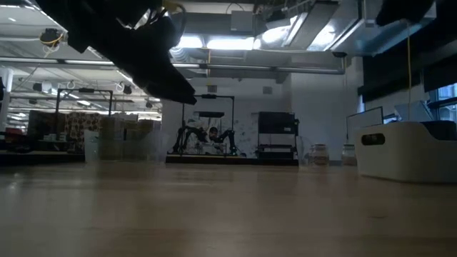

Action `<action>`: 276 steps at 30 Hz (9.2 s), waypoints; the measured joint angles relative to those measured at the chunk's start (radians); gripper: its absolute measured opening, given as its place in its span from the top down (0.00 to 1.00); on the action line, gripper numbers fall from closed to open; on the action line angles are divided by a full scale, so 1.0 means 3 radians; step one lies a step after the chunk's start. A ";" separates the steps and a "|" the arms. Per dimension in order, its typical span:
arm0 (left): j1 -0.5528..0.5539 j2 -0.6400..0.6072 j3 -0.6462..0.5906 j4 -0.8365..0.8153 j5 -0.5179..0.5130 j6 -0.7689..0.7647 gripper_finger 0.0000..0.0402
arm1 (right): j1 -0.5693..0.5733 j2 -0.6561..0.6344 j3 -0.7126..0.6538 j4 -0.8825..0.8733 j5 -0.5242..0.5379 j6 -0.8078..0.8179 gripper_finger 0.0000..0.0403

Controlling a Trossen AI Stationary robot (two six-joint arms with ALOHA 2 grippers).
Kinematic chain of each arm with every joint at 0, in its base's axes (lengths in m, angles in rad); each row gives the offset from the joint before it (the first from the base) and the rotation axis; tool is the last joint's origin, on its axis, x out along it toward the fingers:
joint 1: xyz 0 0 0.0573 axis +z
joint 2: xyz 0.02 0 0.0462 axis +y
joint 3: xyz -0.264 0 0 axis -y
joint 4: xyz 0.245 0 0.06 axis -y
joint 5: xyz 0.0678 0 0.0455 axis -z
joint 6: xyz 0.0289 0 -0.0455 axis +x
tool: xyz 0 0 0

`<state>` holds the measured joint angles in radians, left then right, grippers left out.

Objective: Sort spices by type
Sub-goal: Put the black seasoning can into the white bin, then put the brown seasoning bottle into the right transparent bin

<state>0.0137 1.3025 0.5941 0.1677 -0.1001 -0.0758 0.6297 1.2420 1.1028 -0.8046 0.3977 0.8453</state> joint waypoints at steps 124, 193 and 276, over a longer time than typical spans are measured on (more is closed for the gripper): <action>-0.0263 0.0000 -0.0001 0.0352 -0.0001 0.0277 0.38 | 0.0366 0.0126 -0.0102 -0.2556 -0.0195 0.3357 0.71; -0.0261 0.0000 -0.0001 0.0352 -0.0001 0.0336 0.38 | 0.0914 0.0662 -0.0453 -0.0003 -0.2767 0.3577 0.30; -0.0261 -0.0001 -0.0001 0.0351 0.0000 0.0453 0.38 | 0.1152 0.1611 -0.0444 0.0891 -0.4273 0.3304 1.00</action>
<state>-0.0647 1.3022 0.5938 0.2729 -0.1001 0.0601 0.9752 1.7252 0.9695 -0.5373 -0.8841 1.8365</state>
